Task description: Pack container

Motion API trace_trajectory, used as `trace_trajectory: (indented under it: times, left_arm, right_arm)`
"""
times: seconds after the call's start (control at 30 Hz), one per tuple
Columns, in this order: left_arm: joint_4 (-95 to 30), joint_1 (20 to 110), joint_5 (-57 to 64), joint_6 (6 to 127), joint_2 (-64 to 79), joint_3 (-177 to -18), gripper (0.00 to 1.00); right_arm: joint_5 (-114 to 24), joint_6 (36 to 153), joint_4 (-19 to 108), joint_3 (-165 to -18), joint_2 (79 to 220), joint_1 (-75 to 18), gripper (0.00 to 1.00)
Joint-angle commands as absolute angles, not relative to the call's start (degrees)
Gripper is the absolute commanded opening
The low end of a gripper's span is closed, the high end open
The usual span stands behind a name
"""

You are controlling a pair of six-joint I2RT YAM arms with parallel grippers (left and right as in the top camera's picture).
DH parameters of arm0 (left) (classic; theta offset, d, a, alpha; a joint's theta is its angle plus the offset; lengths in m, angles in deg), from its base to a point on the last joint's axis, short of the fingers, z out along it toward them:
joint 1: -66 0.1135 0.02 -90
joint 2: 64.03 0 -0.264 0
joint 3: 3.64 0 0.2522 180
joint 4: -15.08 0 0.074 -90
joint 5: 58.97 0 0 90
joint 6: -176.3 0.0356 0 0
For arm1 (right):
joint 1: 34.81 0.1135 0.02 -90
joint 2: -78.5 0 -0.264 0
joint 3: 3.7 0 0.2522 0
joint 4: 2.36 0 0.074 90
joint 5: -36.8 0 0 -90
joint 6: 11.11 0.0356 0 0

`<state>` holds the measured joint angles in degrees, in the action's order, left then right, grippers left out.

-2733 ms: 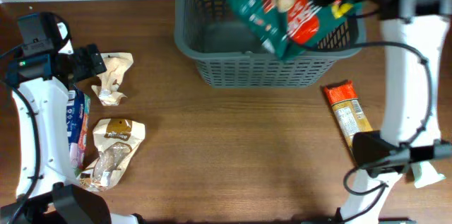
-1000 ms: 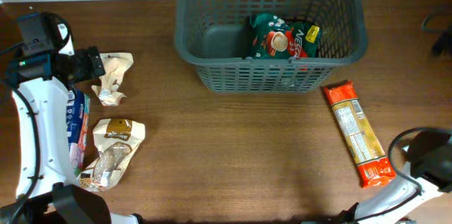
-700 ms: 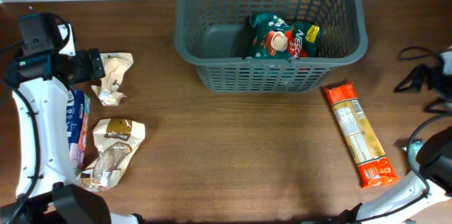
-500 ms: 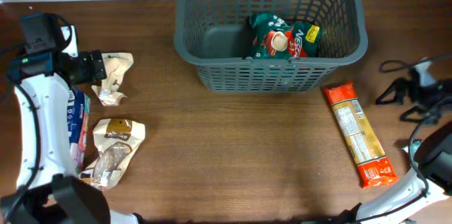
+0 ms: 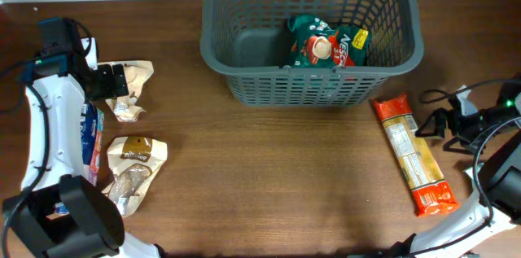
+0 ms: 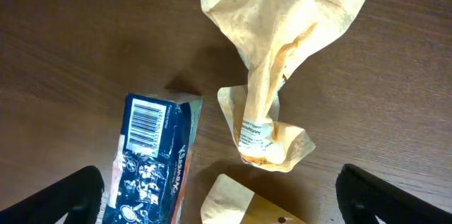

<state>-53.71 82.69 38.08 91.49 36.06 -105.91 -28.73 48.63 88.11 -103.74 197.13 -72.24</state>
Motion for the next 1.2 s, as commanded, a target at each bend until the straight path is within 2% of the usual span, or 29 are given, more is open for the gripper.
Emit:
trace_trajectory:
  times: [0.0,0.13,0.33,0.53,0.7,1.17]
  left_arm:
    - [-53.8,83.0,38.3,92.6,36.3,-106.3,0.99]
    - [-53.8,83.0,38.0,92.6,36.3,-106.3,0.99]
    - [-53.9,83.0,37.8,92.6,36.3,-106.3,0.99]
    - [-53.9,83.0,37.8,92.7,36.3,-106.3,0.99]
    - [-53.9,83.0,37.8,92.7,36.3,-106.3,0.99]
    - [-54.0,83.0,37.9,92.7,36.4,-106.3,0.99]
  right_arm:
    - [-29.9,47.8,85.9,-103.6,196.1,-71.9,0.99]
    - [-29.6,45.6,83.8,-103.6,196.1,-71.9,0.99]
    - [-23.1,23.2,88.8,-103.6,196.1,-68.6,0.99]
    - [-23.6,15.3,90.2,-103.0,196.1,-61.9,0.99]
    - [-23.9,14.2,87.5,-101.3,196.1,-59.1,0.99]
    - [-27.5,14.5,85.2,-101.3,196.1,-61.1,0.99]
